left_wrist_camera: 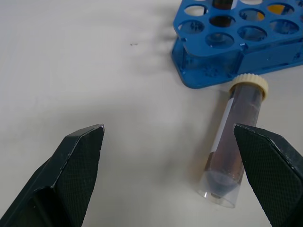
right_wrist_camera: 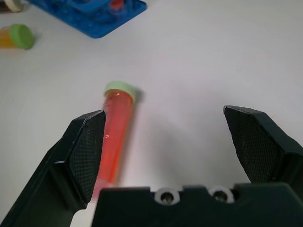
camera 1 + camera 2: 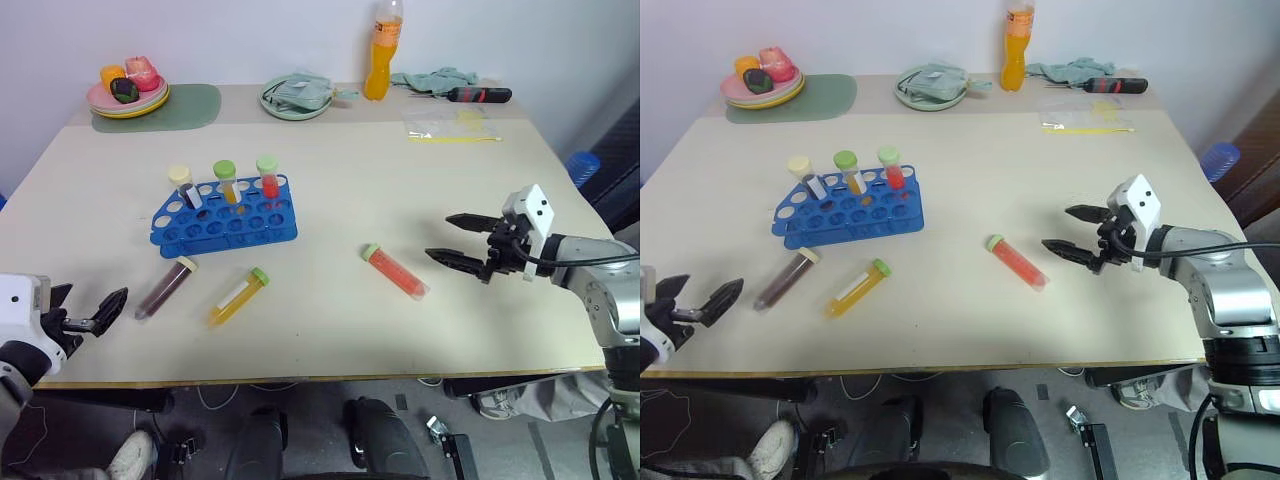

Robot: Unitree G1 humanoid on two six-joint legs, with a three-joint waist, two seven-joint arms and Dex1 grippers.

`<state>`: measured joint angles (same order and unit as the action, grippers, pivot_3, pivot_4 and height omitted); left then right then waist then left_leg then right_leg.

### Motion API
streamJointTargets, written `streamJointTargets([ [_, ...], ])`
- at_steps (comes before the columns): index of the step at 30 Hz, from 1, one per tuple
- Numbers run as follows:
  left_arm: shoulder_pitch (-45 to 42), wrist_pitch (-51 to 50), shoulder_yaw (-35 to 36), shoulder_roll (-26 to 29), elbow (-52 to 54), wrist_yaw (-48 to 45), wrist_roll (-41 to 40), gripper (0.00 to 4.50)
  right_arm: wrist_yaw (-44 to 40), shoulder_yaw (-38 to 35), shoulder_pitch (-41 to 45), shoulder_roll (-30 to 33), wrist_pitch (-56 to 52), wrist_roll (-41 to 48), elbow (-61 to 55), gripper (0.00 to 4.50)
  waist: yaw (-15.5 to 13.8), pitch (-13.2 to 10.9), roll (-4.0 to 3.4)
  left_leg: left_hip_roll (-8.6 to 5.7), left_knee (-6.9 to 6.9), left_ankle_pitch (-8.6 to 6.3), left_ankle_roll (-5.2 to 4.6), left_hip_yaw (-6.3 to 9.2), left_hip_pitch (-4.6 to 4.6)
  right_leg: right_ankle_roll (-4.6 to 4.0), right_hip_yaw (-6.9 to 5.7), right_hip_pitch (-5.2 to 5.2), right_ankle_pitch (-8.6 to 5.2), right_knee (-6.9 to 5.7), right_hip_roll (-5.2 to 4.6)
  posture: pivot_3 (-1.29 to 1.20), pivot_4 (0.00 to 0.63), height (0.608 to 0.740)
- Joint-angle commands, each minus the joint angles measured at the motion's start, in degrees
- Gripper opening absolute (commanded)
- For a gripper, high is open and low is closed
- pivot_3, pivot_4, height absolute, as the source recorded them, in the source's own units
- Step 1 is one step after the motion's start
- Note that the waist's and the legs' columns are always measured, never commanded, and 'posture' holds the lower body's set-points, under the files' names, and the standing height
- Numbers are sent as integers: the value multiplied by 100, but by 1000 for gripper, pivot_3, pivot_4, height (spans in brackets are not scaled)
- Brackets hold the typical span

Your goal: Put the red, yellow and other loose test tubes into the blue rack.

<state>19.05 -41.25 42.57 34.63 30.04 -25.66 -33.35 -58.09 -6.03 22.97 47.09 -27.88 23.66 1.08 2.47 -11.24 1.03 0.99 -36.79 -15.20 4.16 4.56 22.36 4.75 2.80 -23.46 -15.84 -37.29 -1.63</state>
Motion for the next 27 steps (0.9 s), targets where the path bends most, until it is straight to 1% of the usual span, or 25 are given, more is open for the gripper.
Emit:
streamJointTargets([
  [1, 88, -7, 202, -57, 259, 85, -110, 4482, 59, 63, 243, -90, 92, -80, 14, 4390, 2, 0, 0, 0, 0, 0, 0, 0, 0, 0, 0, 0, 0, 0, 2, 0, 150, 740],
  [5, 135, 1, 279, -115, 332, 139, -218, 4482, 229, 196, 431, -141, -46, -244, 77, 4390, -10, 0, 0, 0, -1, 0, 0, 0, 1, 1, 0, 0, 1, 1, 1, 0, 150, 740],
  [8, 91, 4, 159, -114, 441, 144, -283, 4482, 339, 253, 529, -129, -361, -233, 13, 4390, -23, 0, 0, 0, -3, 0, 0, 0, 1, 0, 1, 1, 0, 0, 0, 0, 150, 740],
  [10, 61, 21, -41, -75, 564, 99, -282, 4482, 426, 349, 555, -87, -627, -276, -157, 4390, -24, 0, 0, -1, -4, 0, 0, 0, 2, 0, 1, 1, 0, 1, 0, 0, 150, 740],
  [15, -522, 34, -878, -48, 776, -49, -466, 4482, 774, 871, 708, 214, -1466, -762, -801, 4390, -34, 0, -2, -1, -6, 0, 0, 0, 2, 0, 2, 1, 1, -1, 1, 0, 150, 740],
  [17, -809, 93, -1601, 106, 785, -337, -342, 4482, 757, 965, 827, 400, -2177, -625, -1304, 4390, -47, 0, -3, -2, -9, 0, 0, 0, 4, 1, 2, 1, 1, -1, 0, 0, 150, 740],
  [20, -1311, 203, -2674, 375, 707, -838, -133, 4482, 691, 947, 1244, 589, -3720, -49, -1963, 4390, -47, -2, -6, -3, -10, 0, 0, 0, 5, 3, 3, 0, 2, -1, 0, 0, 150, 740],
  [22, -1549, 372, -3141, 439, 556, -1135, -27, 4482, 828, 989, 1556, 431, -4685, 283, -2297, 4390, -19, -2, -6, -2, -10, 0, -1, 1, 5, 2, 2, 0, 2, -1, 3, 0, 150, 740],
  [25, -1821, 649, -3602, 457, 213, -1434, 195, 4482, 1222, 1451, 2030, 158, -5798, 421, -2821, 4390, 13, 0, -7, 1, -8, -3, -7, 0, 0, 4, 2, 0, 3, -4, 8, 0, 150, 740],
  [27, -2005, 821, -3942, 375, 45, -1569, 340, 4482, 1596, 1805, 2341, -41, -6332, 423, -2777, 4390, 1, -1, -9, 3, -7, -4, -8, 2, 0, 4, 2, -5, 3, -10, 11, 0, 150, 740],
])
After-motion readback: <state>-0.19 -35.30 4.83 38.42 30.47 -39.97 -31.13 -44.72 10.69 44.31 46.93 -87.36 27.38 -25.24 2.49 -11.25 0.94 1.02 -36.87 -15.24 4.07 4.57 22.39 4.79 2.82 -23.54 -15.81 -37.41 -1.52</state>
